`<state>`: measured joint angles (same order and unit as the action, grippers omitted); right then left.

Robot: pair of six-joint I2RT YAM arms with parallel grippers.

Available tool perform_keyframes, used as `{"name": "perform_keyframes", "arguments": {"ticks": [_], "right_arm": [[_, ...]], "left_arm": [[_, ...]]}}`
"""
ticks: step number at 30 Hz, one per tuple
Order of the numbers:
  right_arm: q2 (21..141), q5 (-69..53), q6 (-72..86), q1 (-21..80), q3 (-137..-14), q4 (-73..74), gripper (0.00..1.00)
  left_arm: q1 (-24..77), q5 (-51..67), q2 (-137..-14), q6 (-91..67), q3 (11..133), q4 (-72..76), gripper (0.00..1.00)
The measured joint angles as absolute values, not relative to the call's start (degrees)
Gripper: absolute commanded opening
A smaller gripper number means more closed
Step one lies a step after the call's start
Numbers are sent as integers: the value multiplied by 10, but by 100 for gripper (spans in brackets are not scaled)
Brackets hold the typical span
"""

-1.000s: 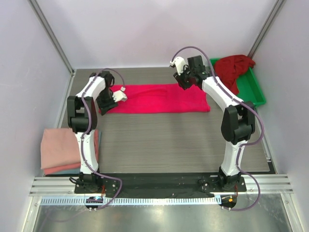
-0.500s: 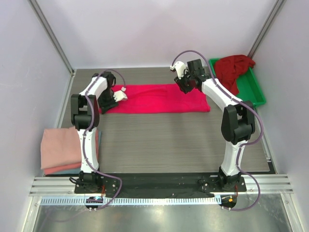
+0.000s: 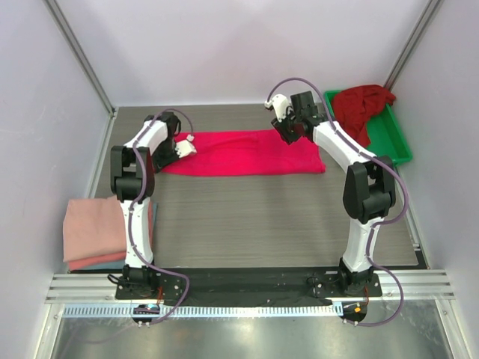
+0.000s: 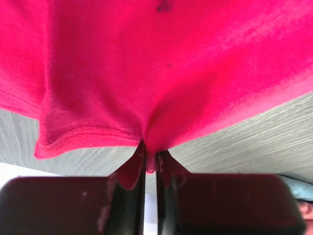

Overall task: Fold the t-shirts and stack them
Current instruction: Fold the tshirt

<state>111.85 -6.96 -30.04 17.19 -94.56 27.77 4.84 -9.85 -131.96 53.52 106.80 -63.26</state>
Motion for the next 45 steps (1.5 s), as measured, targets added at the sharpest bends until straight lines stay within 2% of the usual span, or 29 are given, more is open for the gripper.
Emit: {"name": "perform_keyframes", "arguments": {"ticks": [4, 15, 23, 35, 37, 39, 40, 43, 45], "right_arm": [[1122, -71, -270, 152, -947, 273, 38], [1235, -36, -222, 45, -1029, 284, 40], [1255, -31, -223, 51, -1030, 323, 42], [1300, -28, -232, 55, -1050, 352, 44], [1301, -27, -234, 55, -1052, 353, 41], [1305, -29, -237, 55, -1056, 357, 32], [1308, -30, -239, 55, -1060, 361, 24], [1326, -33, -245, 57, -1092, 383, 13], [1339, -34, -251, 58, -1113, 391, 11]], "left_arm": [[55, -113, -1308, 520, 1042, -630, 0], [105, -78, -1219, 501, 947, -738, 0], [124, -68, -1105, 493, 934, -754, 1], [142, -63, -1068, 483, 851, -755, 1], [150, -63, -1052, 484, 838, -755, 1], [160, -63, -1035, 486, 824, -755, 1], [165, -63, -1027, 487, 817, -756, 1], [188, -60, -1006, 489, 804, -757, 1], [205, -51, -994, 490, 801, -757, 2]]}}
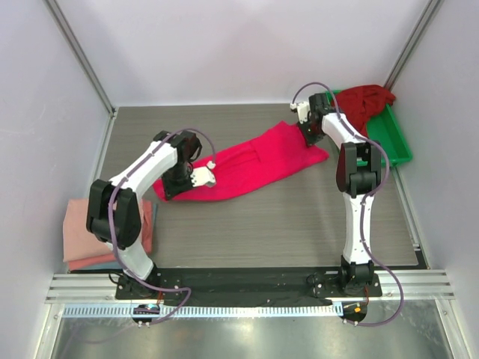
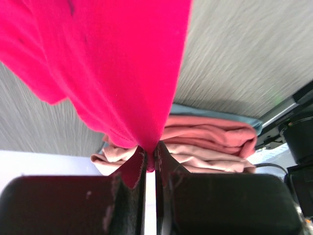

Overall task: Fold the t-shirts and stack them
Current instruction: Fold the tshirt

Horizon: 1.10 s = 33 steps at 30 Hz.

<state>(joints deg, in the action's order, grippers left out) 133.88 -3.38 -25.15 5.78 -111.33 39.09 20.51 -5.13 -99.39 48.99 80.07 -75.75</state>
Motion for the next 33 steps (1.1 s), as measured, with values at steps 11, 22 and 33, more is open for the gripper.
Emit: {"name": "perform_keyframes", "arguments": {"ticks": [11, 22, 33], "right_arm": [[1496, -37, -267, 82, -1381, 427, 17], [1581, -37, -294, 169, -1471, 282, 23], [1623, -57, -256, 202, -1474, 113, 40]], "left_arm": [[421, 34, -934, 469, 756, -761, 4], [569, 207, -1103, 411, 862, -766, 4], [607, 291, -1217, 366, 1017, -768, 40]]}}
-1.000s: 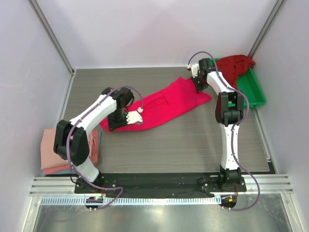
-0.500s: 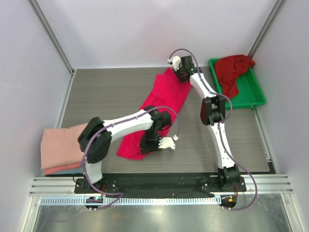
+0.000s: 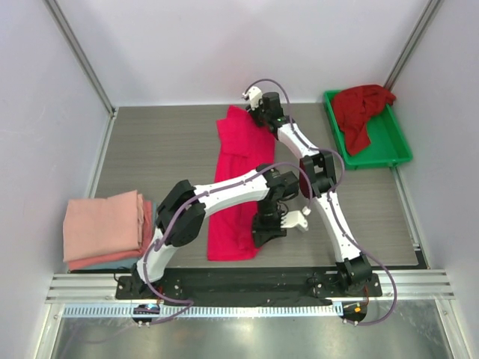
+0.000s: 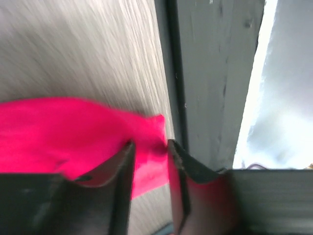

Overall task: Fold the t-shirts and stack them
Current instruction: Fold the tshirt

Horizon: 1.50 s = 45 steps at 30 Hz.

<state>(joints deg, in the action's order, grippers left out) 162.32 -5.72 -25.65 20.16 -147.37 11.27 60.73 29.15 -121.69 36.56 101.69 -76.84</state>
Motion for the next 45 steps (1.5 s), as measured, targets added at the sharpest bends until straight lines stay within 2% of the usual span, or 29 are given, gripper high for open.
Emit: {"name": "perform_keyframes", "arguments": {"ticks": [2, 6, 10, 12, 13, 19, 23, 28, 33, 38, 45], "right_arm": [[1624, -53, -234, 200, -1474, 101, 46], [1600, -48, -198, 190, -1448, 92, 54], [1513, -49, -134, 172, -1369, 93, 57], [1438, -52, -98, 158, -1316, 101, 58], [1397, -54, -83, 152, -1291, 107, 58], [1136, -102, -8, 126, -1117, 116, 58], [1052, -161, 21, 137, -1016, 127, 57], [1083, -213, 33, 150, -929, 167, 57], [1163, -229, 32, 154, -913, 201, 56], [1223, -233, 24, 158, -951, 212, 56], [1300, -230, 13, 164, -1031, 209, 56]], "left_arm": [[607, 301, -1233, 349, 1064, -770, 45], [606, 309, -1230, 324, 1153, -767, 46], [588, 293, -1169, 286, 1178, -761, 48], [564, 267, -1120, 259, 1162, -759, 63], [547, 256, -1096, 246, 1150, -760, 66], [368, 251, -1016, 146, 1052, -753, 65], [301, 260, -1022, 92, 991, -738, 63], [276, 325, -1026, 44, 908, -705, 60], [269, 380, -1042, 15, 828, -672, 60], [266, 413, -1060, -14, 756, -631, 60], [264, 438, -1120, -28, 743, -585, 60]]}}
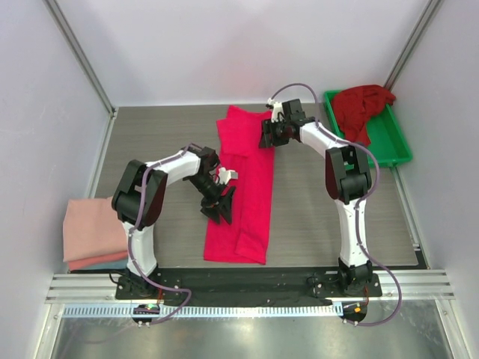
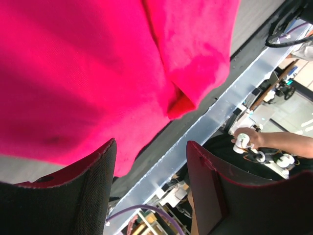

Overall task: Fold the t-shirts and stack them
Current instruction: Fold the tshirt

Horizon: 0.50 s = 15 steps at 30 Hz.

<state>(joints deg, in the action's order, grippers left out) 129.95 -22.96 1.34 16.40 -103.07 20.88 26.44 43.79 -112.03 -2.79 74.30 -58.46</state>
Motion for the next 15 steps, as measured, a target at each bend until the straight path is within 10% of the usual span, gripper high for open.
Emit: {"name": "perform_keyframes", "arguments": {"ticks": [15], "right_arm": [[1412, -191, 5, 169, -1175, 206, 56]], "left_arm": [[264, 463, -1209, -46, 783, -578, 59]]}}
